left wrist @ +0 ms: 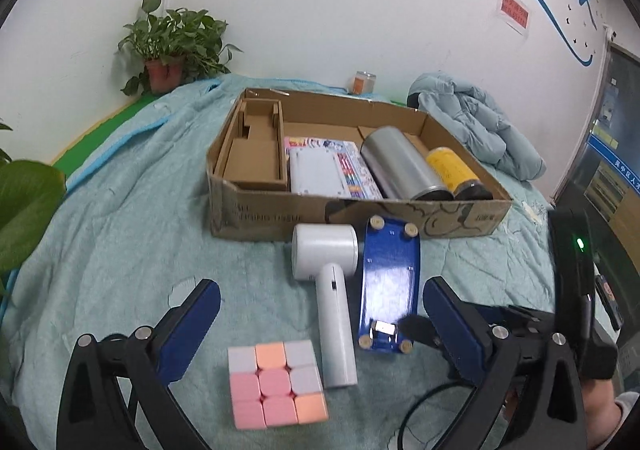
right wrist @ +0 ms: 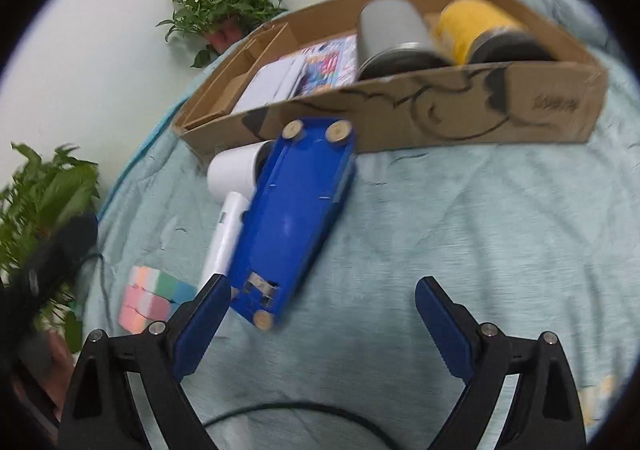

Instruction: Organize rigid objects

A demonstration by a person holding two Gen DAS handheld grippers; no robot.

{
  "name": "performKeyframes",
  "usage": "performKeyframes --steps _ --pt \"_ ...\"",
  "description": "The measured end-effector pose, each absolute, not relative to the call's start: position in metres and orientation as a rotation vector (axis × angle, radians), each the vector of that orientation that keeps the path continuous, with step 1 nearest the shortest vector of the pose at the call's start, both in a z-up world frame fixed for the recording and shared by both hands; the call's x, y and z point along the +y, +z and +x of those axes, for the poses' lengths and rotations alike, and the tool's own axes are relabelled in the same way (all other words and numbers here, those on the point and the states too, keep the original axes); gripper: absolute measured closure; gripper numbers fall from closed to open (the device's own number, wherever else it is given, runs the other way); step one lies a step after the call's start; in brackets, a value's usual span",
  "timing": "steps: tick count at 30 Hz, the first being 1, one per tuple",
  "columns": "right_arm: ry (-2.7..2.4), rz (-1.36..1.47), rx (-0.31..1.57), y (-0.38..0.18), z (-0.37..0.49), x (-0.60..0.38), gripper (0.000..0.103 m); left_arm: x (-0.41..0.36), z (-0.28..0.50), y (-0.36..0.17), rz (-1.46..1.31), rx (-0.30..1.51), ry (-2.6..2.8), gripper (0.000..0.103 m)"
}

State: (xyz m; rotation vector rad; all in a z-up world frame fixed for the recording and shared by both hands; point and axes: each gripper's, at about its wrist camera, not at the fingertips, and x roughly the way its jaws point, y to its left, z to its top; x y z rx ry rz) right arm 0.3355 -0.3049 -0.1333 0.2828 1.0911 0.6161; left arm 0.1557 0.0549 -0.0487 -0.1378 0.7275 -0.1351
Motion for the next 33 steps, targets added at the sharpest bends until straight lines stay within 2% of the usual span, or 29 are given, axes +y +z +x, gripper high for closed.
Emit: performKeyframes --steps 4,7,11,15,28,33 --pt "0.651 0.261 1.073 -0.132 0.346 -0.277 0.009 0.064 0.147 -0.046 -0.155 0.733 -0.117 0.001" --pt "0.658 0.301 1.137 -0.146 0.36 -0.262 0.013 0.072 0.145 -0.037 -0.171 0.732 -0.1 0.001" --pt "0.648 0.219 1.067 -0.144 0.357 -0.256 0.043 0.076 0.142 -0.029 -0.165 0.721 -0.087 0.001" --pt "0.639 0.151 1.031 -0.144 0.343 -0.262 0.05 0.074 0.147 -0.028 -0.18 0.732 -0.096 0.001" --pt "0.501 -0.188 0.952 -0.146 0.309 -0.34 0.051 0.039 0.155 -0.036 -0.178 0.753 -0.199 0.001" --pt "0.406 -0.414 0.921 -0.151 0.296 -0.355 0.051 0.015 0.167 -0.04 -0.198 0.777 -0.304 0.001"
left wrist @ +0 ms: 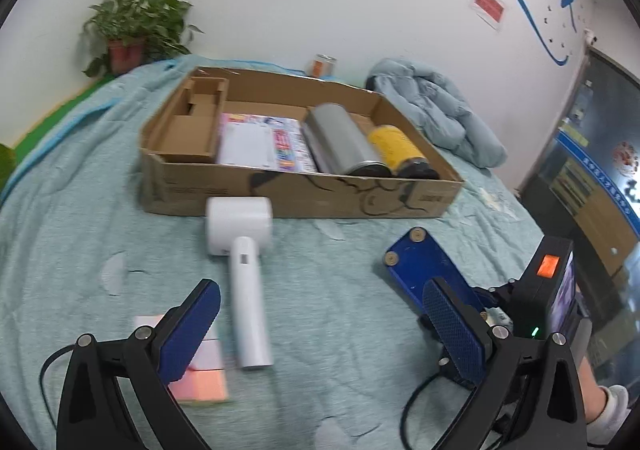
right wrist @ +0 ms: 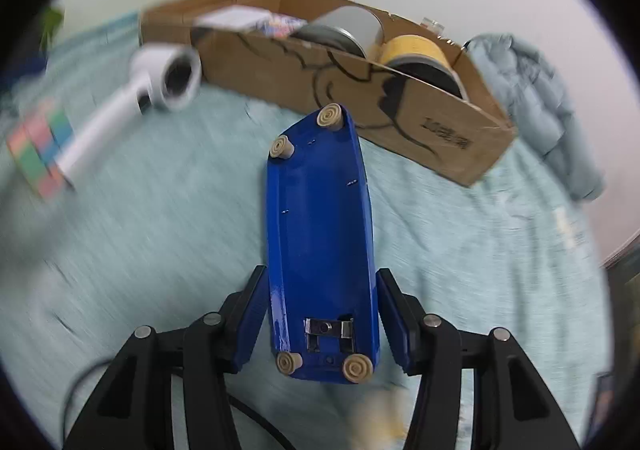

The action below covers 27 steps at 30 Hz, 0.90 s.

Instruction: Organize rigid objects

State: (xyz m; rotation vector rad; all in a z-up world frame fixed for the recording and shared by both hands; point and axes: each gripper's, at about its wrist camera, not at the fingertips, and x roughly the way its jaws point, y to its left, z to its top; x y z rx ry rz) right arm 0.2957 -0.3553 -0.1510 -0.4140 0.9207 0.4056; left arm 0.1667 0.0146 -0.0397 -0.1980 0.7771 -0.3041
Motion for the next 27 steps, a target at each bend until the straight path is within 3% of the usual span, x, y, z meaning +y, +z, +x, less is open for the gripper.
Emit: performKeyframes --steps 4,7,14,17,19,20,21,27 --pt "0.415 -0.58 0.817 -0.151 0.263 -0.337 0.049 -0.003 0.179 -0.045 -0.24 0.819 -0.373 0.001" --pt "0.585 -0.571 0.738 -0.143 0.235 -0.331 0.034 -0.011 0.186 -0.053 -0.256 0.854 -0.402 0.001" --pt "0.567 -0.191 0.78 -0.127 0.242 -0.384 0.033 -0.023 0.196 -0.069 -0.271 0.91 -0.433 0.001" --pt "0.576 -0.042 0.926 -0.147 0.261 -0.392 0.033 -0.034 0.202 -0.074 -0.272 0.926 -0.444 0.001" --pt "0.571 0.037 0.947 -0.154 0.27 -0.393 0.041 -0.04 0.207 -0.077 -0.274 0.935 -0.46 0.001" --pt "0.57 0.035 0.949 -0.154 0.271 -0.391 0.059 -0.043 0.209 -0.078 -0.267 0.94 -0.465 0.001" --pt "0.562 0.019 0.968 -0.155 0.274 -0.386 0.067 -0.045 0.21 -0.079 -0.26 0.945 -0.463 0.001" --pt "0.487 -0.089 0.919 -0.154 0.276 -0.376 0.071 -0.048 0.219 -0.08 -0.27 0.955 -0.48 0.001"
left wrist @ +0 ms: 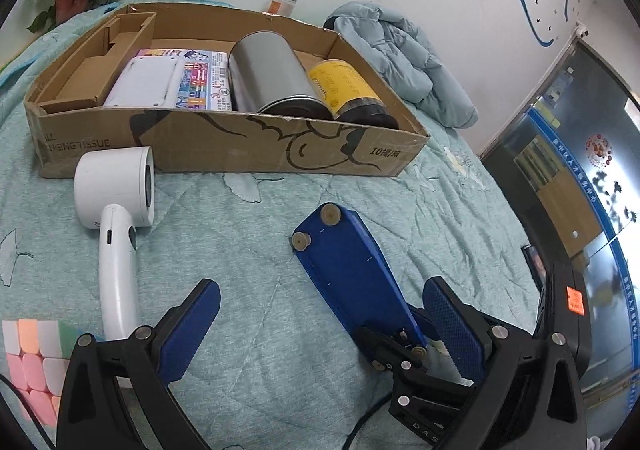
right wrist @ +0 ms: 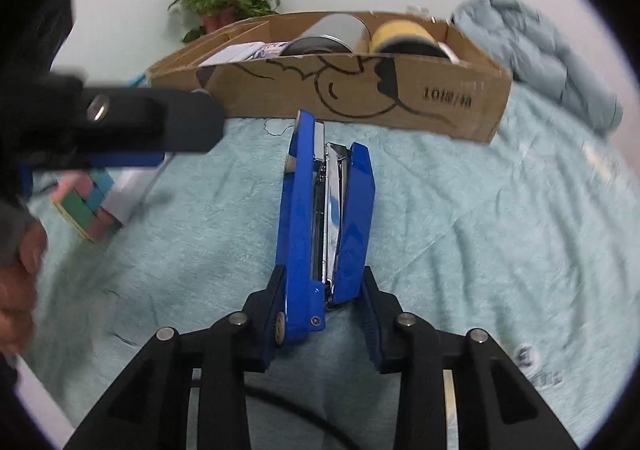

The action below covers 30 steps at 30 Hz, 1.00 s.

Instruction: Organize rigid objects

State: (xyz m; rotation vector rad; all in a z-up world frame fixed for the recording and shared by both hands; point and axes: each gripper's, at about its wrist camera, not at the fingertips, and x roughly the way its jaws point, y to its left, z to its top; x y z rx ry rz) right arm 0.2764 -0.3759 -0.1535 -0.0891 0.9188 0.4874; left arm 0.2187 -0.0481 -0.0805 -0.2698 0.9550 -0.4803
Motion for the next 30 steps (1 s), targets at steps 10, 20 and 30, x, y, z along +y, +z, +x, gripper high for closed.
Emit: performKeyframes --steps 10,20,30 --pt "0.319 -0.565 0.731 -0.156 0.259 -0.359 0.072 -0.025 0.22 -0.07 -0.346 0.923 -0.465 0.001" --pt "0.598 -0.371 0.614 -0.125 0.226 -0.352 0.042 -0.03 0.224 -0.083 -0.366 1.002 -0.483 0.001" --pt "0.584 -0.135 0.918 -0.157 0.275 -0.36 0.048 -0.068 0.239 -0.12 -0.37 1.156 -0.524 0.002"
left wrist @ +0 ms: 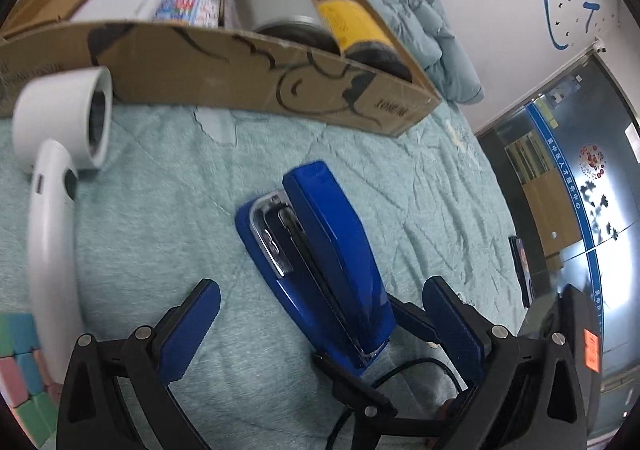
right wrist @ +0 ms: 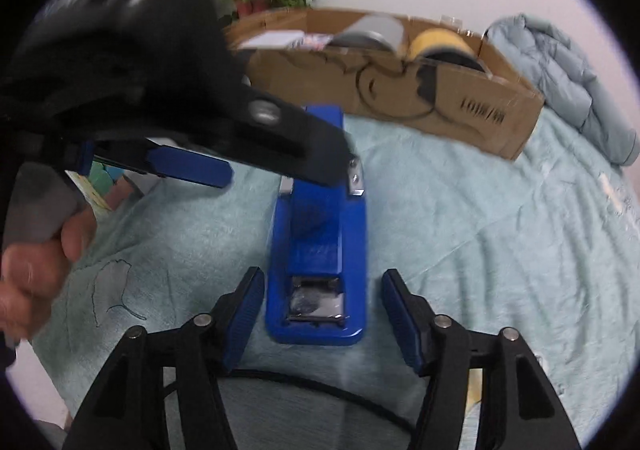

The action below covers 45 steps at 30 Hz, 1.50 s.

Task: Organize rigid objects
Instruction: 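Grasp the blue stapler with the left gripper, pressing it closed, then carry the stapler into the box and set it beside the silver canister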

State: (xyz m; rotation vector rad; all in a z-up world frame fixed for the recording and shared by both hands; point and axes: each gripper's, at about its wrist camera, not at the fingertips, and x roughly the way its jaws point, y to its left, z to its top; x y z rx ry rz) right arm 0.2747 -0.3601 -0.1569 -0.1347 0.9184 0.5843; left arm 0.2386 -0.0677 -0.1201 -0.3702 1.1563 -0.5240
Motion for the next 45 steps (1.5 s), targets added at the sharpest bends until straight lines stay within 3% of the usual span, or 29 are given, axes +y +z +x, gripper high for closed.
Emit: performKeyframes --steps 5,9,10,11,14,15,22,24,27,30,38,39,40,45 --pt "0.55 -0.083 0.934 -0.154 0.275 -0.358 0.052 -0.072 0.234 -0.129 -0.358 1.156 -0.535 0.005" --pt "0.552 0.049 0.992 -0.149 0.281 -0.363 0.052 -0.072 0.226 -0.13 -0.341 1.142 -0.538 0.03" --pt "0.563 0.103 1.01 -0.149 0.283 -0.365 0.052 -0.071 0.224 -0.129 -0.335 1.136 -0.537 0.033" --pt "0.582 0.173 1.031 -0.149 0.286 -0.368 0.058 -0.07 0.223 -0.13 -0.331 1.136 -0.536 0.034" --pt "0.609 0.278 1.071 -0.15 0.289 -0.369 0.058 -0.064 0.22 -0.131 -0.35 1.126 -0.522 0.041" --pt "0.602 0.27 1.067 -0.15 0.29 -0.368 0.058 -0.06 0.22 -0.131 -0.364 1.126 -0.515 0.048" --pt "0.576 0.25 1.059 -0.147 0.278 -0.354 0.058 -0.055 0.218 -0.133 -0.384 1.13 -0.514 0.05" --pt "0.58 0.29 1.074 -0.153 0.287 -0.355 0.058 -0.054 0.22 -0.134 -0.391 1.142 -0.521 0.042" --pt "0.611 0.396 1.112 -0.157 0.289 -0.36 0.058 -0.052 0.223 -0.135 -0.421 1.157 -0.548 0.041" --pt "0.629 0.44 1.129 -0.16 0.291 -0.361 0.058 -0.052 0.222 -0.135 -0.404 1.152 -0.557 0.049" --pt "0.632 0.381 1.088 -0.144 0.282 -0.35 0.059 -0.039 0.215 -0.129 -0.436 1.108 -0.533 0.05" --pt "0.642 0.37 1.067 -0.138 0.281 -0.348 0.071 -0.038 0.215 -0.126 -0.431 1.1 -0.528 0.05" --pt "0.671 0.367 1.043 -0.133 0.28 -0.346 0.075 -0.036 0.216 -0.124 -0.443 1.096 -0.53 0.05" --pt "0.684 0.275 0.957 -0.104 0.29 -0.325 0.075 -0.015 0.223 -0.111 -0.51 1.047 -0.521 0.051"
